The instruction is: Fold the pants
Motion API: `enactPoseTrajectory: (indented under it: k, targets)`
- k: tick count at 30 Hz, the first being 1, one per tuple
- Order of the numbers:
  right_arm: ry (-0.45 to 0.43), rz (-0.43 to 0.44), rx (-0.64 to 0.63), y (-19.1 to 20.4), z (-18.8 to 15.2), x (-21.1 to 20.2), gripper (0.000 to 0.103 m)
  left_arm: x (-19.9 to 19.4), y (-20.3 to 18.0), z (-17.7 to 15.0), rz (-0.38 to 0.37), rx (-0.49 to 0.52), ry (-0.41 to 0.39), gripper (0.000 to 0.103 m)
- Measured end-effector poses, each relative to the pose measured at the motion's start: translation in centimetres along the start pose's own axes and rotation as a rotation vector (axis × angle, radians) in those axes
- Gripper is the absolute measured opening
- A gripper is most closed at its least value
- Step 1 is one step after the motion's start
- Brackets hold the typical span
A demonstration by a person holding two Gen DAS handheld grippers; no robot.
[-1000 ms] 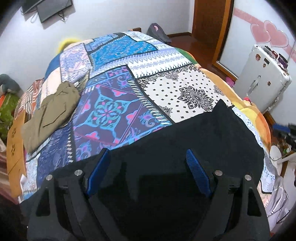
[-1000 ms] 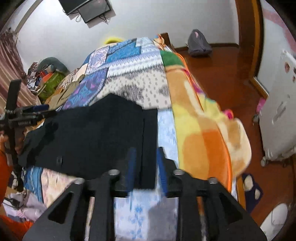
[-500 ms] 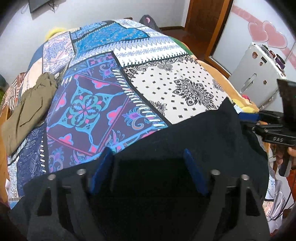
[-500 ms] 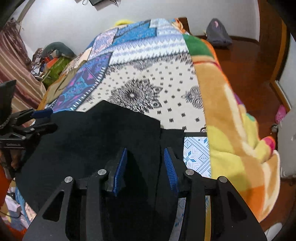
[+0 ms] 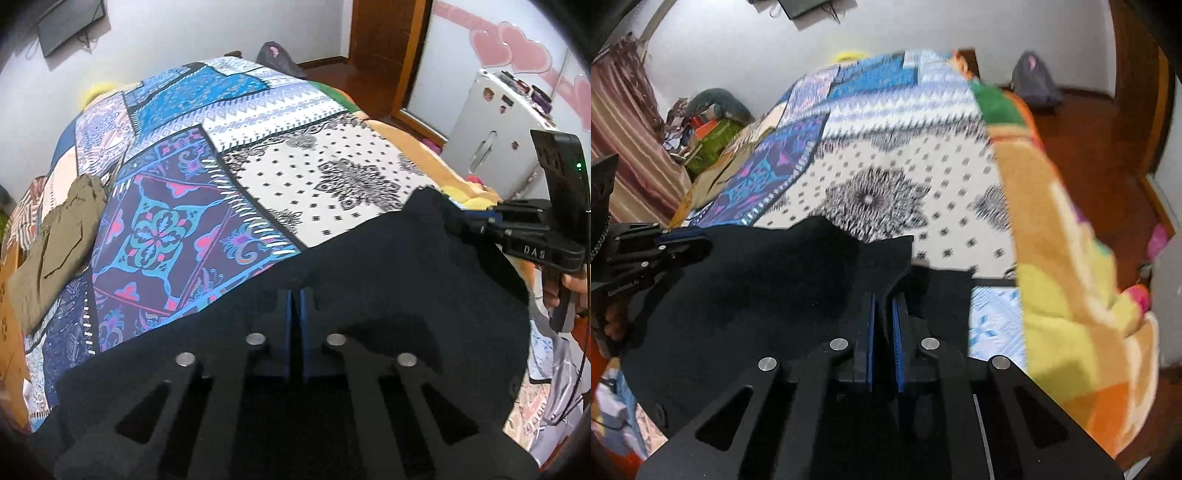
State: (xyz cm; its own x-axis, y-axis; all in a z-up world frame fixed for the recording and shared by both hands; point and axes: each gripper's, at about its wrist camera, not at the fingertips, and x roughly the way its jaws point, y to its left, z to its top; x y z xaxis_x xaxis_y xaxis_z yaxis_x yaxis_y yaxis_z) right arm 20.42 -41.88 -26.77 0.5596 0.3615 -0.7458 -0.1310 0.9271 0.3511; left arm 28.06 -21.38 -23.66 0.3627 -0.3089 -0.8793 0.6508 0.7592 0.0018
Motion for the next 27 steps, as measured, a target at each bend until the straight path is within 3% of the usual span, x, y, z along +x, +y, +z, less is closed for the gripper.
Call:
enactPoseTrajectory:
  k: [5, 10, 14, 16, 18, 20, 23, 25, 27]
  targets:
    - [-0.092, -0.011, 0.035, -1.3, 0.3, -3.1, 0.004, -0.3, 0.1, 1.3, -0.030, -0.017, -0.024, 0.001]
    - [-0.100, -0.136, -0.002, -1.7, 0.3, -3.6, 0.002, 0.3, 0.6, 3.2, 0.004, -0.030, -0.032, 0.001]
    - [-0.063, -0.076, 0.066, -3.3, 0.2, -3.3, 0.003, 0.4, 1.7, 3.4, -0.058, -0.063, 0.005, 0.004]
    - [-0.053, -0.070, 0.080, -3.5, 0.3, -3.1, 0.003, 0.5, 1.9, 2.8, -0.055, -0.058, 0.029, 0.015]
    - [-0.045, -0.059, 0.089, -3.5, 0.5, -2.8, 0.006, 0.7, 1.9, 2.0, -0.032, -0.047, 0.053, 0.047]
    - [-0.039, -0.035, 0.111, -3.4, 0.9, -2.1, 0.016, 1.1, 1.8, 1.1, -0.026, -0.034, 0.062, 0.059]
    - [-0.020, -0.020, 0.105, -2.7, 1.1, -0.5, 0.032, 1.3, 1.6, 0.3, -0.017, -0.018, 0.050, 0.060]
    - [0.008, -0.021, 0.079, -1.9, 1.0, 0.9, 0.032, 1.3, 1.6, 0.3, -0.018, -0.023, 0.046, 0.060]
    - [0.036, -0.022, 0.071, -1.7, 0.9, 2.0, 0.033, 1.3, 1.5, 0.3, -0.023, -0.022, 0.037, 0.047]
